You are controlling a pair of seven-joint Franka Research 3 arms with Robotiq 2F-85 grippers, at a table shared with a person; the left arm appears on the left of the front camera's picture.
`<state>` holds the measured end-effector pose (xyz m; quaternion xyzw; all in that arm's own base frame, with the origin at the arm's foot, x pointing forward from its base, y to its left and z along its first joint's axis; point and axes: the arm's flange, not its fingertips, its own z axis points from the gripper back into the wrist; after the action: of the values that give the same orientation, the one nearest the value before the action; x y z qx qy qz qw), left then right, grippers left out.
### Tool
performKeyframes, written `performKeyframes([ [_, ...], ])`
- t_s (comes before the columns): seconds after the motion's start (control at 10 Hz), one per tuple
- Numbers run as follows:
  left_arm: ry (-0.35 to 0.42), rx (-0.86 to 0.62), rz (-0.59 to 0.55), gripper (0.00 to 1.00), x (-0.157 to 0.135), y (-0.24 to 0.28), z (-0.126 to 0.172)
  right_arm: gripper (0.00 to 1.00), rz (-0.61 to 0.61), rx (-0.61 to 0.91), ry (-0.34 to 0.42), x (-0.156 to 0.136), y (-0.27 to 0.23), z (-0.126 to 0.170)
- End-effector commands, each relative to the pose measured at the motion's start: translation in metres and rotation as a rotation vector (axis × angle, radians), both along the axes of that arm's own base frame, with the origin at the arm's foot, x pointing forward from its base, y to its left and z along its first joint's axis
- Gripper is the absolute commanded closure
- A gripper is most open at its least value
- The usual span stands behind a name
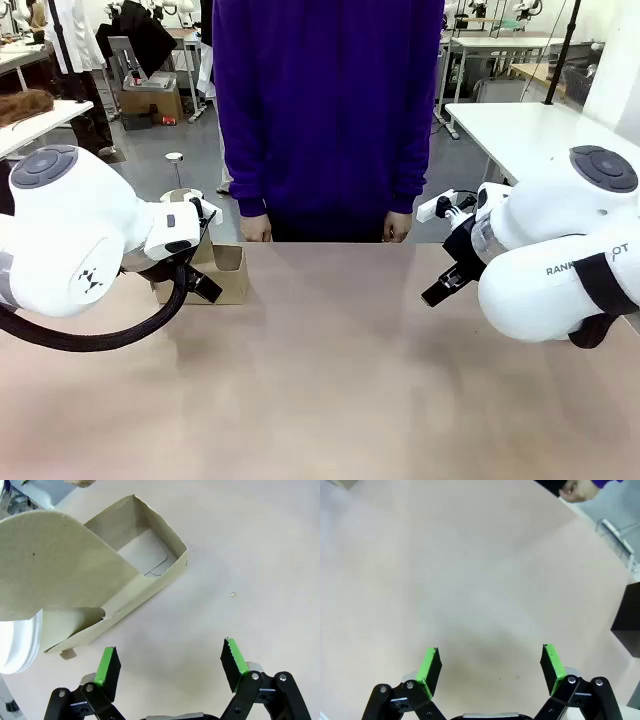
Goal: Pour a drink into a cup and package it in a carrier.
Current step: Pick up the 600 ml Paper Cup and place it in the middle top area of the table.
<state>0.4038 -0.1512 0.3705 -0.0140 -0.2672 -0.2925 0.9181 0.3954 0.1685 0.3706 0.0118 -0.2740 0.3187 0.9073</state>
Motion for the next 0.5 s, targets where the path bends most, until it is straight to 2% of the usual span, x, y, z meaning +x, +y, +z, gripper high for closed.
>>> performKeyframes([
  [0.0, 0.000, 0.000, 0.000, 0.00, 0.0000, 0.0000, 0.0000, 0.00, 0.000, 0.000, 0.000, 0.0000, 0.0000, 0.0000],
  [0.4, 0.000, 0.000, 0.000, 0.00, 0.0000, 0.0000, 0.0000, 0.00, 0.000, 0.000, 0.000, 0.0000, 0.0000, 0.0000],
])
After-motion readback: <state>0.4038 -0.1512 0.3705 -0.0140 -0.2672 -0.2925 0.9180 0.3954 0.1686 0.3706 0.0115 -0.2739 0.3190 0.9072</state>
